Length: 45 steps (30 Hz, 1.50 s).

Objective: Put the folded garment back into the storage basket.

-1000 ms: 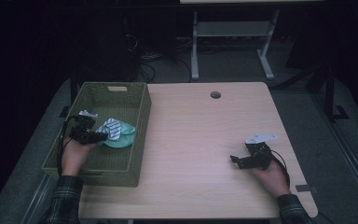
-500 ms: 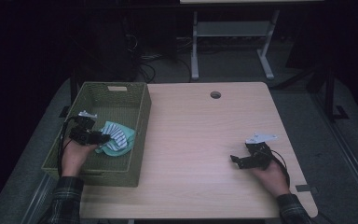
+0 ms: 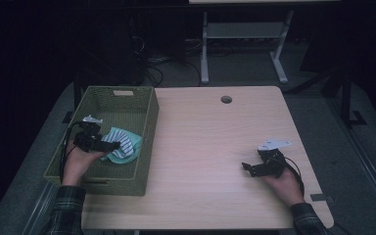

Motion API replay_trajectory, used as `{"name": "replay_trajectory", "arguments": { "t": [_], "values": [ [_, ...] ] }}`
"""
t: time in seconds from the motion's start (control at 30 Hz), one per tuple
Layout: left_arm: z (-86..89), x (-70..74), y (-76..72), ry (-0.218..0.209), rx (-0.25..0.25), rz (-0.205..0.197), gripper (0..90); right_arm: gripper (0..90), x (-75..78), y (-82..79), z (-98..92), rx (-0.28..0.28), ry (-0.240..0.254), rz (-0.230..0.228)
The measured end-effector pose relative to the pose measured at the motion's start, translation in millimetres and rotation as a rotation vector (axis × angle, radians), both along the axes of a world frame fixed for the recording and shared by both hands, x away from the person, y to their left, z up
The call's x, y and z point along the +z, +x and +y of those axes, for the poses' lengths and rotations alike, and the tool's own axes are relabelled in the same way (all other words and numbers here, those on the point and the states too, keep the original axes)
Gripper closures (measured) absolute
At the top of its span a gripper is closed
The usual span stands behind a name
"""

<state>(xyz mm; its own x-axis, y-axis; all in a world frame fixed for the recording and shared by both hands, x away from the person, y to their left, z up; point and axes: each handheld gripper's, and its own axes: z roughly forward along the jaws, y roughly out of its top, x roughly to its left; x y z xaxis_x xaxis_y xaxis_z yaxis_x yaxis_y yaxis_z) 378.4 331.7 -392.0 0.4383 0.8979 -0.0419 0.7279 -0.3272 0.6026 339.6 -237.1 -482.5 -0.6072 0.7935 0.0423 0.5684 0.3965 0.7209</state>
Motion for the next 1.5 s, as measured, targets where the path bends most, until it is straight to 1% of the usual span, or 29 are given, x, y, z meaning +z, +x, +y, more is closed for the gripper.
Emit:
{"name": "replay_trajectory", "arguments": {
  "t": [0.03, 0.1, 0.17, 0.33, 0.43, 0.5, 0.63, 0.77, 0.97, 1.13, 1.33, 1.5],
  "values": [
    [-0.9, 2.2, -0.9, -0.001, 0.003, -0.004, 13.0, 12.5, 0.0, 0.0, 0.0, 0.000, 0.000, 0.000],
    [-2.9, 6.2, -2.7, -0.026, 0.011, -0.011, 13.1, 12.5, 0.0, 0.0, 0.0, 0.000, 0.000, 0.000],
    [-6.0, 11.2, -4.6, -0.040, 0.007, -0.021, 13.2, 12.5, 0.0, 0.0, 0.0, 0.000, 0.000, 0.000],
    [-19.1, 22.5, -8.8, -0.051, -0.019, -0.034, 13.5, 12.5, 0.0, 0.0, 0.0, 0.000, 0.000, 0.000],
    [-26.9, 29.7, -11.1, -0.056, -0.032, -0.054, 13.6, 12.5, 0.1, 0.0, -0.1, 0.001, -0.002, 0.001],
    [-32.5, 33.8, -12.4, -0.068, -0.042, -0.061, 13.6, 12.5, 0.1, 0.0, -0.1, 0.001, -0.001, 0.001],
    [-44.6, 39.4, -13.8, -0.085, -0.068, -0.074, 13.6, 12.5, 0.1, 0.0, -0.1, 0.001, -0.001, 0.001],
    [-58.0, 45.3, -14.5, -0.091, -0.096, -0.087, 13.7, 12.5, 0.1, 0.0, -0.1, 0.001, -0.001, 0.000],
    [-83.7, 54.9, -16.2, -0.099, -0.135, -0.115, 13.8, 12.5, 0.1, 0.0, -0.1, 0.001, -0.001, 0.000],
    [-104.9, 58.9, -18.1, -0.104, -0.173, -0.131, 14.0, 12.5, 0.1, 0.0, -0.1, 0.001, -0.001, 0.000],
    [-134.7, 60.6, -20.2, -0.103, -0.231, -0.135, 14.0, 12.5, 0.1, 0.1, -0.1, 0.001, -0.001, -0.001],
    [-161.7, 59.1, -22.5, -0.100, -0.282, -0.134, 14.0, 12.5, 0.0, 0.0, -0.1, 0.001, 0.000, 0.000]
  ]
}}
